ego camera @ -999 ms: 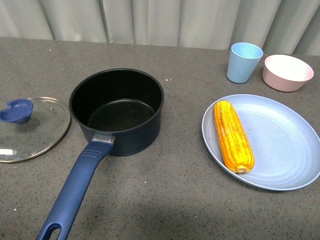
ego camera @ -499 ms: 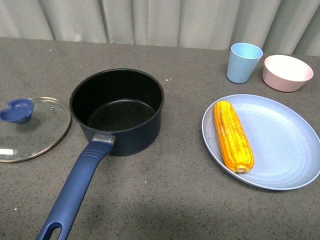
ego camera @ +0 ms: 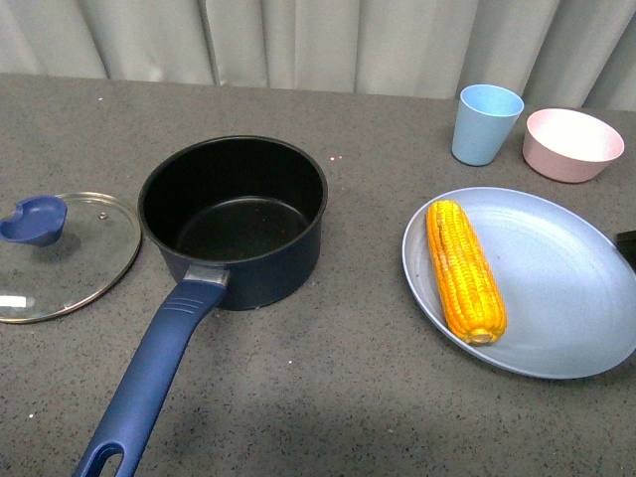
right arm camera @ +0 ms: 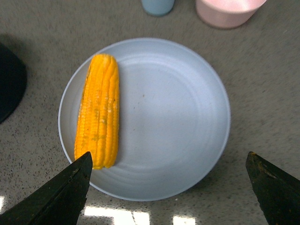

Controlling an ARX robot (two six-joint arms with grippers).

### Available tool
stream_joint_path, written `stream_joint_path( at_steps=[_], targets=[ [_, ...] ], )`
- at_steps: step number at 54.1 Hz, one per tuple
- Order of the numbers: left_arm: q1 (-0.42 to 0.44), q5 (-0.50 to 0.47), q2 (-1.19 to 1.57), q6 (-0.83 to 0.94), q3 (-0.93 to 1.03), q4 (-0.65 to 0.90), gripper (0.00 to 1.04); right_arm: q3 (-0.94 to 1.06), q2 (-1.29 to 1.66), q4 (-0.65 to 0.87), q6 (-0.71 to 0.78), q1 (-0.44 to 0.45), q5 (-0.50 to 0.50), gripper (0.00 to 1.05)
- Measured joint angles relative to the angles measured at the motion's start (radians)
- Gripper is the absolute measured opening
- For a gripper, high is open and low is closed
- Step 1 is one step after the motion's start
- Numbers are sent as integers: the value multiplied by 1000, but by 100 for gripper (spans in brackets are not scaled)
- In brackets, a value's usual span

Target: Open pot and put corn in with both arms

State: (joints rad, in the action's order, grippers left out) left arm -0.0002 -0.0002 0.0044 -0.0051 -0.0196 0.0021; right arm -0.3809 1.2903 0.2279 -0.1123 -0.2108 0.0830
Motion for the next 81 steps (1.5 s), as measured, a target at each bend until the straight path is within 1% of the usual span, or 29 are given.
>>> stream_joint_path(
  at_steps=[5, 14, 25, 30, 43, 48, 50, 55, 57, 60, 65, 68, 70, 74, 80, 81],
  targets=[
    [0, 0, 0, 0, 0, 0, 98, -119, 230, -9, -40, -40, -1, 95],
    [0, 0, 0, 0, 0, 0, 98, -257, 429, -36, -80, -85, 12, 95],
    [0, 0, 0, 0, 0, 0, 98, -380, 575, -77, -113, -142, 11, 95],
    [0, 0, 0, 0, 0, 0, 98, -426, 633, -106, -123, -166, 26, 95],
    [0, 0, 0, 0, 0, 0, 98, -483, 701, -151, -135, -194, 51, 94],
    [0, 0, 0, 0, 0, 0, 98, -492, 714, -159, -136, -198, 56, 81],
    [0, 0, 0, 0, 0, 0, 98, -493, 716, -161, -136, -199, 56, 77],
    [0, 0, 0, 0, 0, 0, 98, -495, 720, -167, -136, -203, 55, 63],
    [0, 0, 0, 0, 0, 0, 98, -495, 721, -167, -137, -203, 55, 59],
    [0, 0, 0, 0, 0, 0, 98, -496, 723, -168, -137, -204, 53, 51],
    [0, 0, 0, 0, 0, 0, 98, -497, 724, -167, -135, -205, 47, 40],
    [0, 0, 0, 0, 0, 0, 98, -492, 718, -141, -114, -207, 47, 33],
    [0, 0, 0, 0, 0, 0, 98, -481, 705, -120, -89, -208, 48, 30],
    [0, 0, 0, 0, 0, 0, 98, -459, 648, -111, -44, -211, 9, 25],
    [0, 0, 0, 0, 0, 0, 98, -451, 572, -109, -16, -225, -26, 22],
    [0, 0, 0, 0, 0, 0, 98, -452, 554, -111, -14, -230, -47, 21]
  ],
)
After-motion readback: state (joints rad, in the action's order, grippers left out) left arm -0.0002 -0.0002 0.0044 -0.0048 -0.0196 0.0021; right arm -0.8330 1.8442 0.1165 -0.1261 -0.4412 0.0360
